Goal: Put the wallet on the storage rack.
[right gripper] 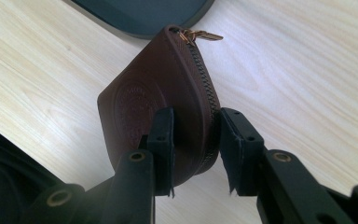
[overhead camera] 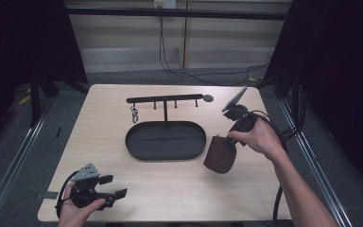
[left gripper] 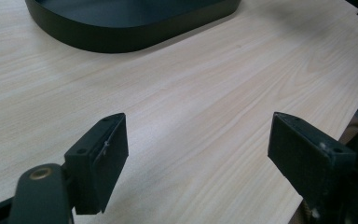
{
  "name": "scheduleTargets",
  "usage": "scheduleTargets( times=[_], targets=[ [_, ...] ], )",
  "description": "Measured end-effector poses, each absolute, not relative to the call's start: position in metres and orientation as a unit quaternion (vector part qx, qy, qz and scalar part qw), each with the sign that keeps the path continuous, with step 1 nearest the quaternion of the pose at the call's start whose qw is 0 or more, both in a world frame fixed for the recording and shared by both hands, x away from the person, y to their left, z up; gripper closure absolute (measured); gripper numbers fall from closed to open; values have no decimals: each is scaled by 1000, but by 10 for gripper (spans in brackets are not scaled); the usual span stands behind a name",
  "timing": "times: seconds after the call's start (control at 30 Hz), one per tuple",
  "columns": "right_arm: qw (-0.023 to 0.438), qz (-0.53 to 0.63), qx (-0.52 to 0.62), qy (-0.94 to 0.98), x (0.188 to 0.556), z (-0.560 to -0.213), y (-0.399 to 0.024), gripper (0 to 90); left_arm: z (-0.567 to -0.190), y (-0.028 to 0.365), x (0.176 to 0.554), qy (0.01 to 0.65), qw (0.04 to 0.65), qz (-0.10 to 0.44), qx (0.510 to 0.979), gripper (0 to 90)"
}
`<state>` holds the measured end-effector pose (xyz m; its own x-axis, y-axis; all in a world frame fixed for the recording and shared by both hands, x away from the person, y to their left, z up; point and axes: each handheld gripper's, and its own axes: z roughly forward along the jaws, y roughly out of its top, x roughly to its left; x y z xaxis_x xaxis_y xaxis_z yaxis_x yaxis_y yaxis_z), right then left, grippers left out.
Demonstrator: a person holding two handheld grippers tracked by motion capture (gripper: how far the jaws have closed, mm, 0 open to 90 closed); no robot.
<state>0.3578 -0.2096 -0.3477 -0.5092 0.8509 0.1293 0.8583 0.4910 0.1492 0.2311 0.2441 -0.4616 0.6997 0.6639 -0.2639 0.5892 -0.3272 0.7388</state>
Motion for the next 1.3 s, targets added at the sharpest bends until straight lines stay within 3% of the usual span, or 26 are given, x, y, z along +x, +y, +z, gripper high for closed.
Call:
scheduleTargets(
  times=[0.63, 1.3],
  targets=[
    [4, -123, -498, -859, 373, -339, -200, 667, -461, 242, 230, 376, 433, 42, 818, 202],
    [19, -164, -500, -850, 398, -346, -183, 668, -461, 243, 230, 378, 434, 41, 817, 201]
  ],
)
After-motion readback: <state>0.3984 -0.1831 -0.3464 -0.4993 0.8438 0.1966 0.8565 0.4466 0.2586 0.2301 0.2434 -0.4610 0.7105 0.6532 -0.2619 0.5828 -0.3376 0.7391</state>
